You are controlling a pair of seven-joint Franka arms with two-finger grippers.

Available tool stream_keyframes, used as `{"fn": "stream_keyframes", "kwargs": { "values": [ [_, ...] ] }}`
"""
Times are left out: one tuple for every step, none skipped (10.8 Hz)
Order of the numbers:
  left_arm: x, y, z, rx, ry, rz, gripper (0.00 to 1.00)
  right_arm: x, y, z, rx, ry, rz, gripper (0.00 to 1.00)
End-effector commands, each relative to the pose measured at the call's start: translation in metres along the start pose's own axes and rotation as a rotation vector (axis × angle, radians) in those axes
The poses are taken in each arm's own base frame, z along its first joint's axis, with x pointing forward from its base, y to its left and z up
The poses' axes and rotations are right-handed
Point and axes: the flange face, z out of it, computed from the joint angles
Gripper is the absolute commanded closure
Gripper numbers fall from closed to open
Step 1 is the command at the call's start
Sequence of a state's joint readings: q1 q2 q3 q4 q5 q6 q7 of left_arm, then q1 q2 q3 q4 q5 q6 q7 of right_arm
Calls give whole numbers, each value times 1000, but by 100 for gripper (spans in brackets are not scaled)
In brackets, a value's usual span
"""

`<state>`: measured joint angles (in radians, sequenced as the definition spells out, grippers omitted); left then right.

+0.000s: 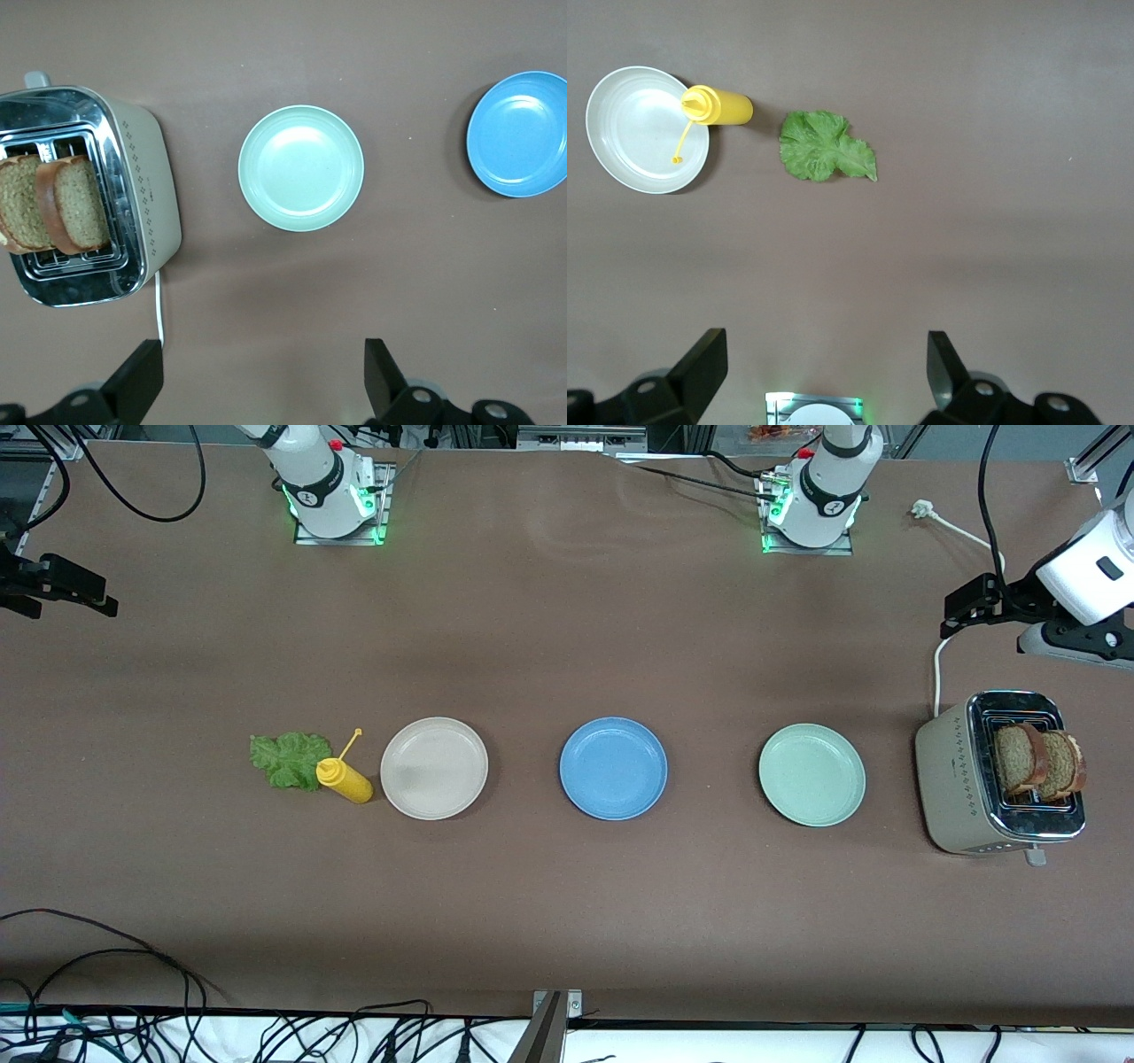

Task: Make sandwich in blue plate with both arms
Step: 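Move the left gripper down over the bread slices in the toaster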

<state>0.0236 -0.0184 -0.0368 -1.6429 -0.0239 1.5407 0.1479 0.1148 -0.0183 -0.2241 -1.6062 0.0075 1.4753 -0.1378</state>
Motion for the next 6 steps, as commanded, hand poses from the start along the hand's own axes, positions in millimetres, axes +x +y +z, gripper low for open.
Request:
{"fn": "stream_keyframes", "kwargs": {
  "values": [
    [0, -25, 1, 20, -2, -13, 0, 0, 1, -6, -10, -7, -16, 0],
    [4, -32, 7, 17, -12, -22, 0, 0, 0, -6, -10, -7, -18, 0],
    [7, -43, 4, 19, 16, -45, 0, 2, -1, -4, -11, -11, -19, 0],
    [19, -52, 9, 14, 17, -51, 0, 2, -1, -3, -11, -13, -19, 0],
    [25, -70, 7, 17, 24, -75, 0, 2, -1, -3, -11, -13, -19, 0],
    [35, -76, 9, 18, 29, -81, 0, 2, -1, -3, -11, -11, -19, 0]
  ]
}}
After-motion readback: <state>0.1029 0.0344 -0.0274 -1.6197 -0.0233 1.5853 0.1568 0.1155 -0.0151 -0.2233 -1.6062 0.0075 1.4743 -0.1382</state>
